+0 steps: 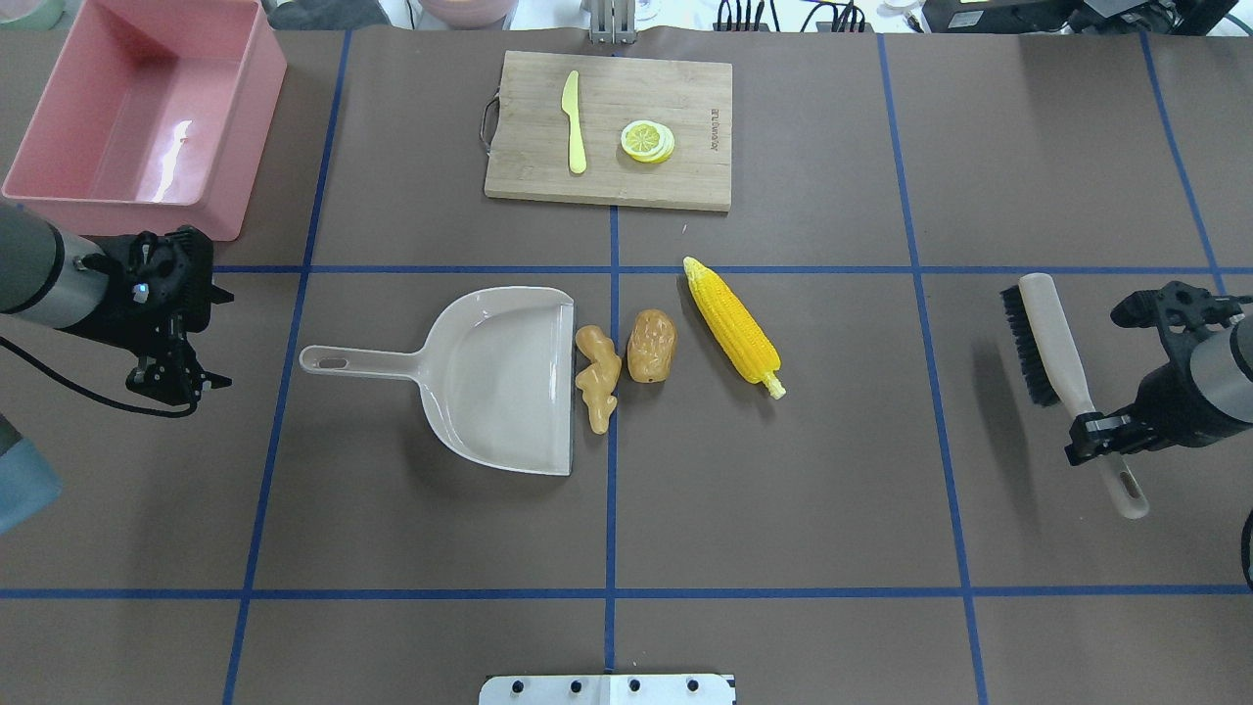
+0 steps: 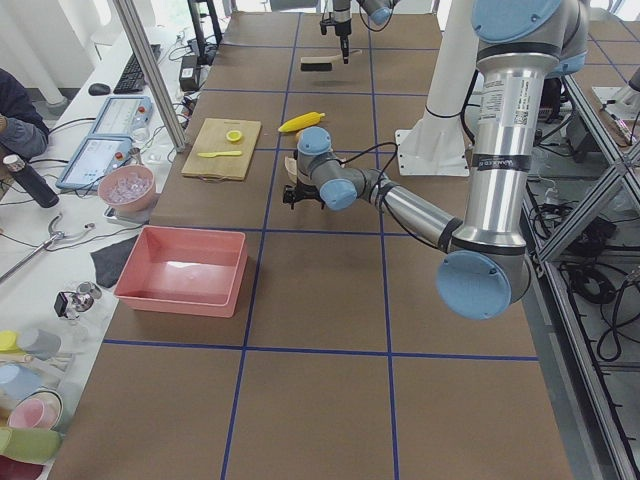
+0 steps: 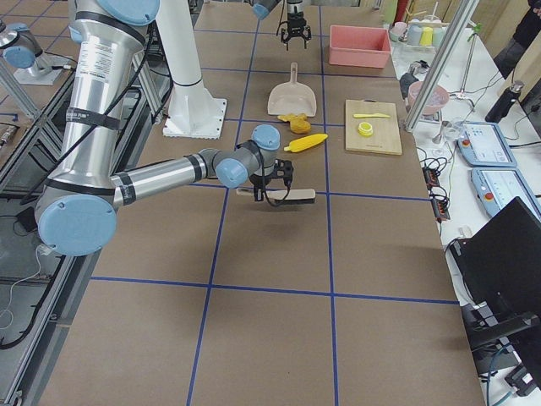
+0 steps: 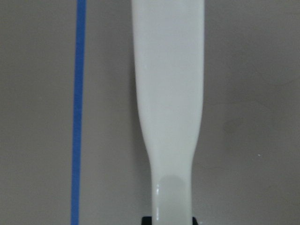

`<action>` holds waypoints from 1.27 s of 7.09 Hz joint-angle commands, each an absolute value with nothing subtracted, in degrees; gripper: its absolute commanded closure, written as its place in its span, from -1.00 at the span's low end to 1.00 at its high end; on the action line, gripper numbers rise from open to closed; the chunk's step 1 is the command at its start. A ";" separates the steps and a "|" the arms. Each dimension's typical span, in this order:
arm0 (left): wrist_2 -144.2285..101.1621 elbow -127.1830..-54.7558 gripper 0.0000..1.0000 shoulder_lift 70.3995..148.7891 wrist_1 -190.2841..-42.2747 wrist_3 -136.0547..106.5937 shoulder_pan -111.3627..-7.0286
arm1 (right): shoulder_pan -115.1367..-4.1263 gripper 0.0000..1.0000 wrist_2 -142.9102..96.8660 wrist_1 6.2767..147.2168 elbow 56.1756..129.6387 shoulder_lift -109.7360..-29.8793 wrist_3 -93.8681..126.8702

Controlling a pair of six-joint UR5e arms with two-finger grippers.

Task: Sweep and dump trash into bin
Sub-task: 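Lower left gripper to dustpan handle while right gripper grasps brush handle, then grasp dustpan handle with left gripper while right gripper lifts brush toward food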

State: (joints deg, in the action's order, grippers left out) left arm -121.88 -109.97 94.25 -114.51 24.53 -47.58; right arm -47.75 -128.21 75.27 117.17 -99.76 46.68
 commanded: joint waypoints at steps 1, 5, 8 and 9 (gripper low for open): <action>-121.73 -107.17 -0.99 97.71 -114.26 24.61 -45.71 | -45.20 1.00 -127.18 82.79 117.69 -92.13 46.23; -121.46 -105.56 -0.99 100.72 -113.21 24.52 -46.06 | -41.83 1.00 -119.12 94.89 116.63 -84.12 31.34; -121.55 -104.34 -0.99 102.20 -111.81 24.09 -45.97 | -44.38 1.00 -115.75 97.29 108.67 -76.24 24.43; -121.55 -102.15 -0.98 104.48 -110.23 24.26 -45.88 | -43.95 1.00 -115.93 97.29 105.67 -72.29 25.65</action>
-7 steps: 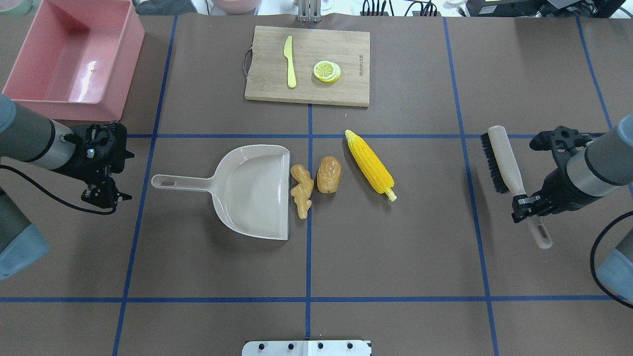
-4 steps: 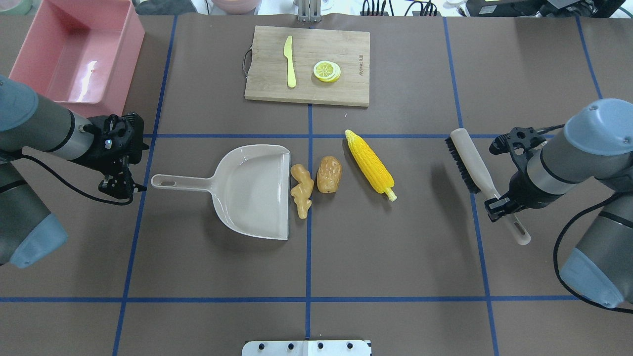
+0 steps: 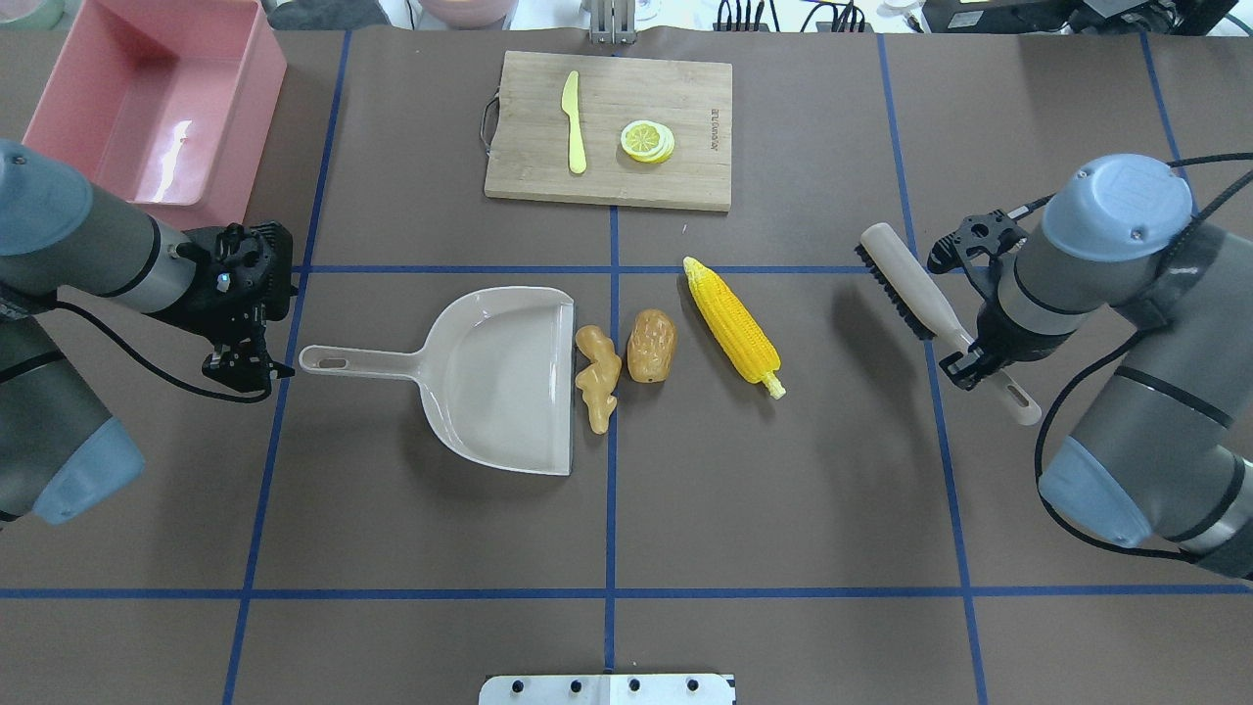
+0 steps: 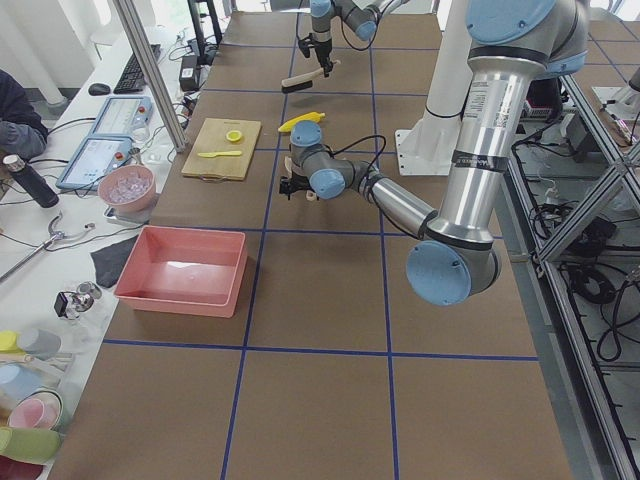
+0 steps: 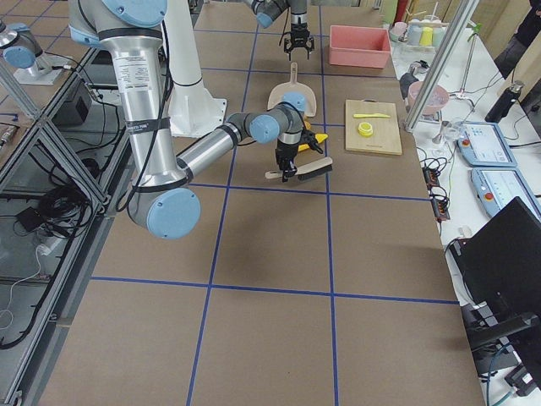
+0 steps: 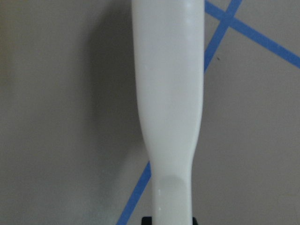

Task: Sweep and dump trash into bin
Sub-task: 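Grasp dustpan handle with left gripper while right gripper lifts brush toward food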

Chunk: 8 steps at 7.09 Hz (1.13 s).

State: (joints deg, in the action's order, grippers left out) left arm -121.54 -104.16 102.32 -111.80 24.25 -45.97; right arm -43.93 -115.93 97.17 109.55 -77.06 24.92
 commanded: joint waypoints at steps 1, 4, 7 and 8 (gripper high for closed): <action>-121.55 -99.87 -0.97 105.98 -110.22 24.26 -45.88 | -41.86 1.00 -116.01 97.21 103.73 -70.25 28.19; -122.16 -100.54 -0.94 106.17 -110.65 24.34 -45.79 | -36.31 1.00 -116.01 96.59 102.57 -67.07 36.80; -122.78 -102.48 -0.95 106.00 -110.48 24.52 -46.05 | -32.35 1.00 -116.02 96.42 103.09 -65.40 43.05; -122.70 -103.52 -0.95 105.65 -110.57 24.52 -45.97 | -32.00 1.00 -116.10 96.42 103.27 -64.78 44.89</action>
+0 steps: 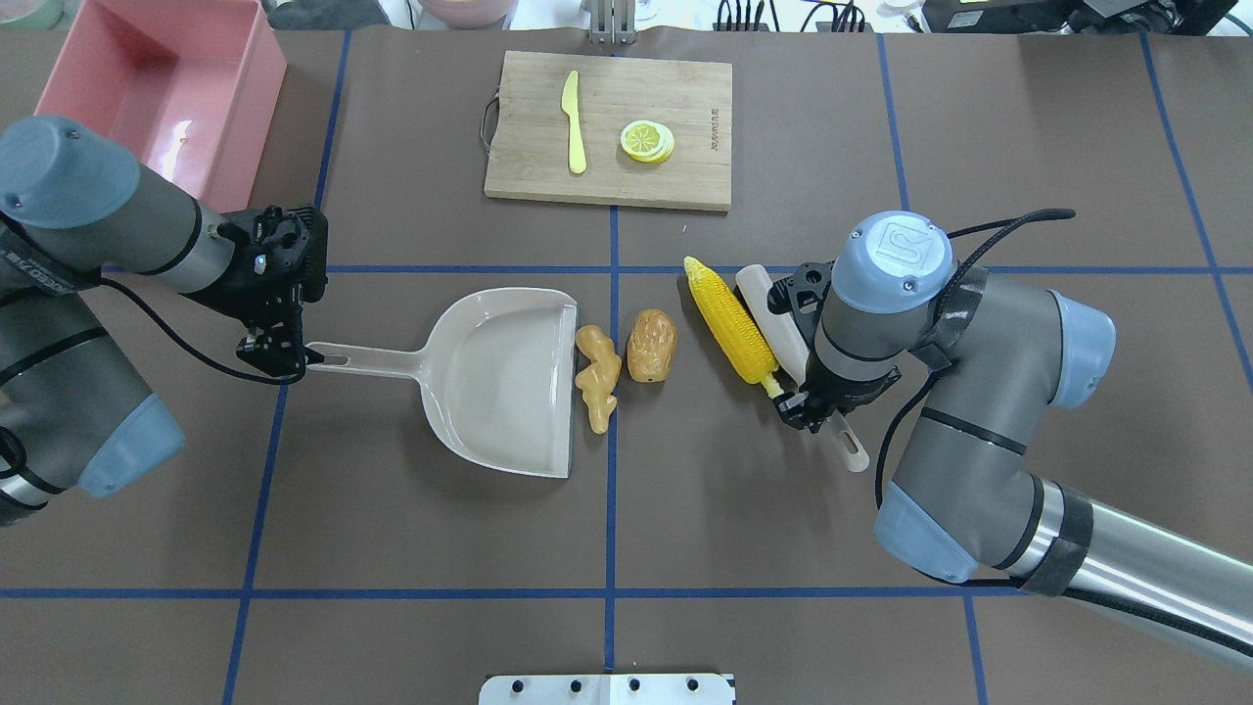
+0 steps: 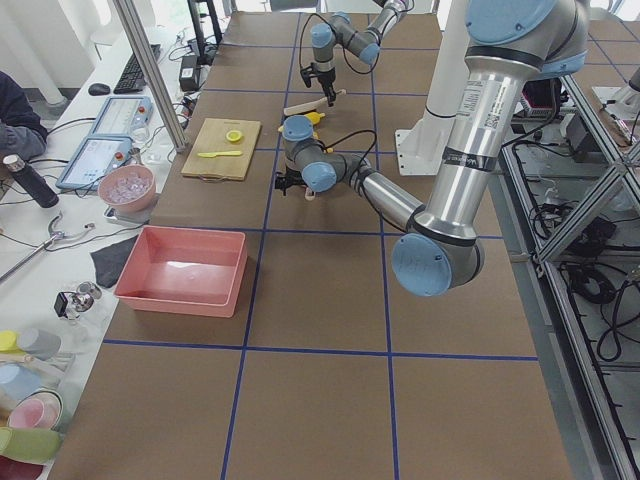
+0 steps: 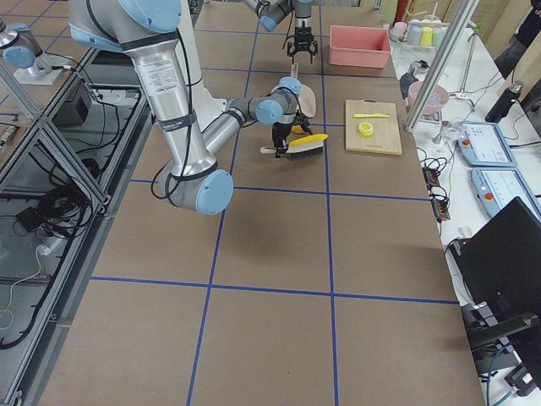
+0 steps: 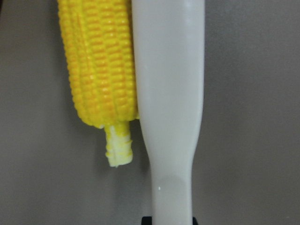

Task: Sweep and dump trash into bin
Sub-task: 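Grasp dustpan handle with left gripper while right gripper lifts brush toward food, then sweep the corn, potato and ginger into the dustpan with the right gripper's brush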

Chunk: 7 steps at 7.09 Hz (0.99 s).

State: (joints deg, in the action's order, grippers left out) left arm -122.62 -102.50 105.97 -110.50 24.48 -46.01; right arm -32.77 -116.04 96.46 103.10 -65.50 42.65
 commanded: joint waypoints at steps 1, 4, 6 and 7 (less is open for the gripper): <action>-122.52 -104.32 -0.95 105.47 -110.48 24.52 -45.88 | -30.95 1.00 -116.10 96.42 103.18 -63.82 47.09; -121.99 -102.57 -0.95 104.59 -110.48 24.52 -45.09 | -27.61 1.00 -115.58 91.43 102.57 -62.49 54.21; -121.90 -101.07 -0.95 104.68 -110.91 24.08 -44.56 | -27.34 1.00 -115.66 89.75 102.92 -62.05 56.85; -121.90 -100.64 -0.95 104.68 -110.74 23.91 -44.13 | -26.55 1.00 -115.49 86.17 102.40 -61.96 60.00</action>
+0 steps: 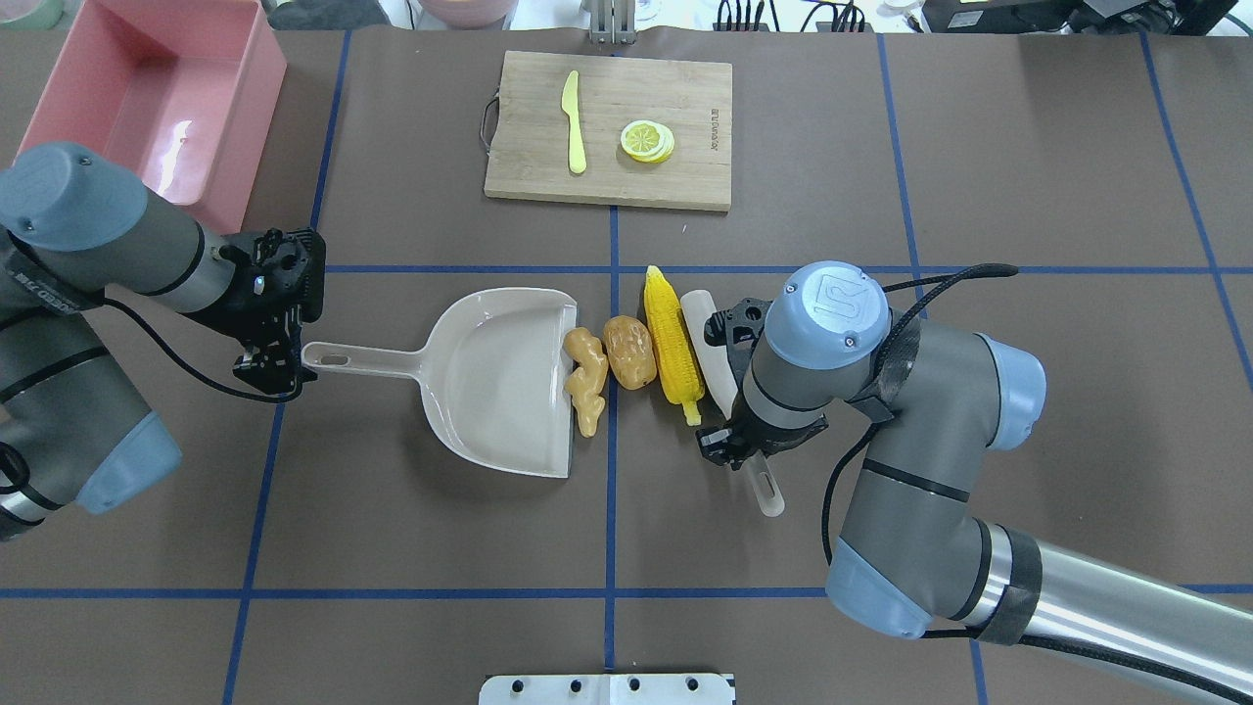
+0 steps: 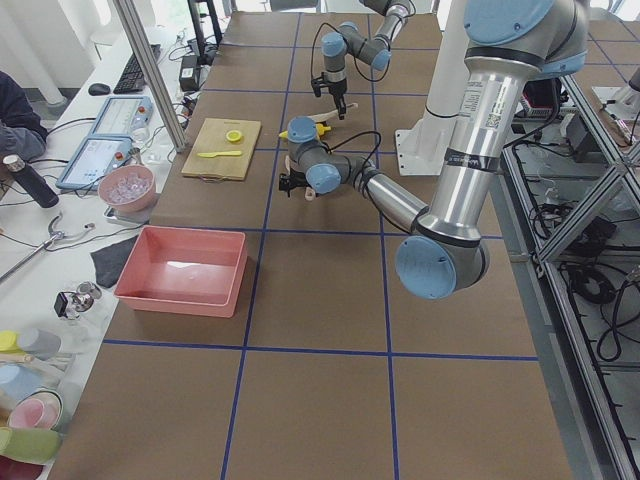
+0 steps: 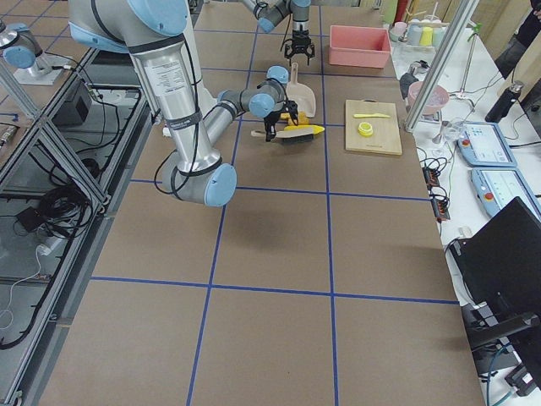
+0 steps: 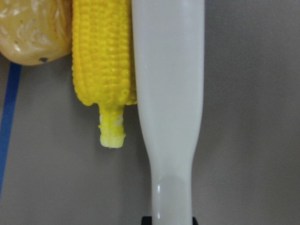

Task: Sweep and dump trash into bin
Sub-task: 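Sweep the corn, potato and ginger into the dustpan with the right gripper's brush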

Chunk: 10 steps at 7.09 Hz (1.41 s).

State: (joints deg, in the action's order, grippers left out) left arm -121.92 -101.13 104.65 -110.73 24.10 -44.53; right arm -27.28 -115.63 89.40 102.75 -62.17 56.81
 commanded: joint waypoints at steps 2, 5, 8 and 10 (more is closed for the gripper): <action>-121.99 -100.64 -0.95 104.68 -111.01 23.82 -44.03 | -25.67 1.00 -115.40 82.46 102.13 -61.88 63.61; -121.99 -101.34 -0.95 104.68 -111.18 23.82 -43.86 | -24.44 1.00 -115.31 77.63 100.82 -60.82 68.71; -121.91 -101.08 -0.95 104.50 -111.36 24.26 -43.86 | -22.50 1.00 -112.15 73.23 98.09 -58.19 74.60; -121.90 -101.25 -0.95 104.33 -111.62 24.43 -43.94 | -20.93 1.00 -110.14 69.98 97.91 -57.48 78.73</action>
State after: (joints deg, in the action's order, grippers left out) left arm -121.92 -101.15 104.46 -111.37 24.28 -43.87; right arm -21.87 -111.38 72.01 98.08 -57.90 76.27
